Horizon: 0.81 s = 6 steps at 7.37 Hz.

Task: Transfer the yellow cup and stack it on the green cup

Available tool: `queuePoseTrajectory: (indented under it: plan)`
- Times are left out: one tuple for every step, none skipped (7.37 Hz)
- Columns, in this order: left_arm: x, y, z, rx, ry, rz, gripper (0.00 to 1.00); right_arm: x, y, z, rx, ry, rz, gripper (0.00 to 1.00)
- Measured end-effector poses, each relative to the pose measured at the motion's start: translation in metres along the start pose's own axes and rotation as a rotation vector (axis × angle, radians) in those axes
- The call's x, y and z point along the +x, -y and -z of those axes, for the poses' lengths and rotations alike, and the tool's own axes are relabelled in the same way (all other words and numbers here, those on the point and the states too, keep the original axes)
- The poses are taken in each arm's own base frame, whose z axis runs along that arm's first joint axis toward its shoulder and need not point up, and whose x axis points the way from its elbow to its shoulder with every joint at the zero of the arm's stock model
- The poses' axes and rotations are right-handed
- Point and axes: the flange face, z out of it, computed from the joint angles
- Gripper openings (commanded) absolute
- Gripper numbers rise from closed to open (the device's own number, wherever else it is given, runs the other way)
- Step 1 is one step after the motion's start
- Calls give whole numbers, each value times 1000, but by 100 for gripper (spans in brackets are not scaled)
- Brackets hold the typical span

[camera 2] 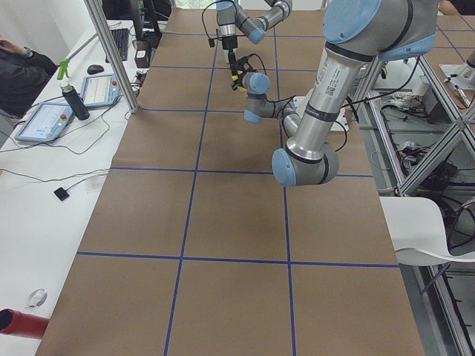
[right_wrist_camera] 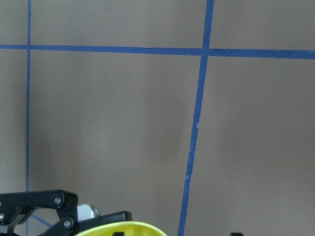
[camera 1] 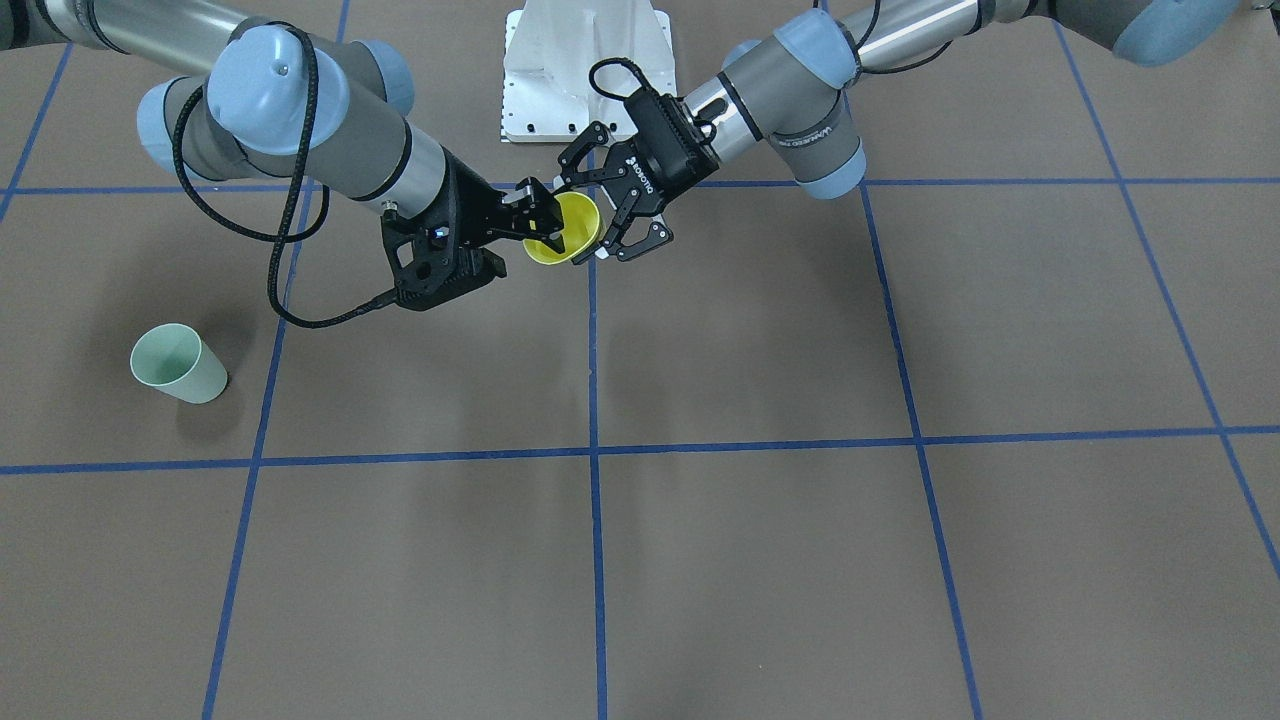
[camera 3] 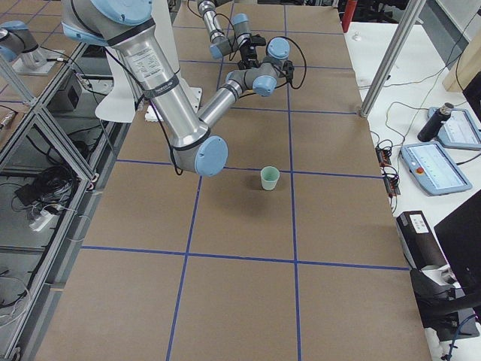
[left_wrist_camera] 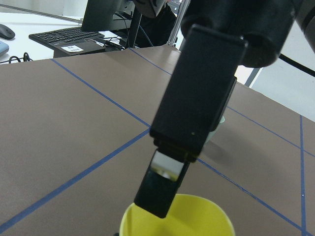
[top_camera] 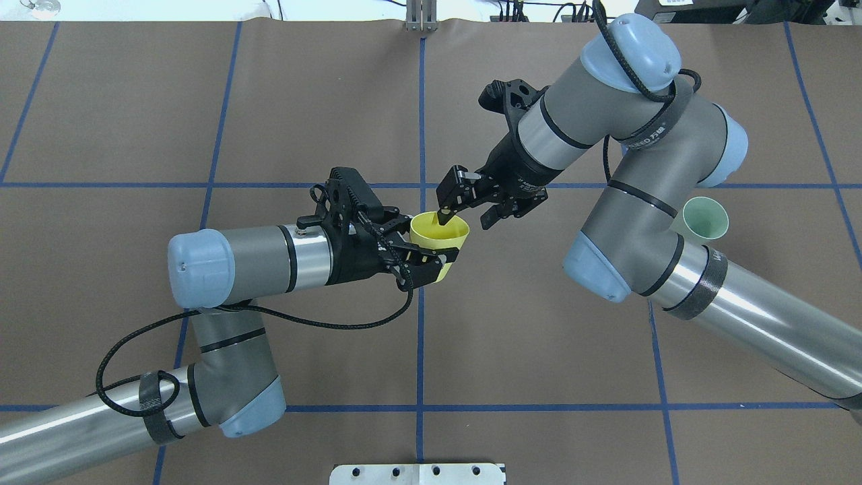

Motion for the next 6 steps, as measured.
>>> queuePoseTrajectory:
  plan:
    - [1, 2, -1, 2, -2, -1, 0, 0, -1, -2, -4, 0, 1, 74]
    - [2, 2, -1, 4, -3, -1, 0, -1, -3, -4, -7, 0, 2, 72]
    - [2, 2, -1, 4, -2, -1, 0, -1, -4, -5, -9, 1, 3, 71]
    - [1, 2, -2, 3, -2, -2, 0, -1, -4, -5, -10, 1, 3, 70]
    - [1, 2, -2, 2, -1, -3, 0, -1, -4, -6, -11, 0, 3, 62]
    - [0, 1, -2, 1, 0, -4, 0, 0, -4, -6, -12, -1, 2, 50]
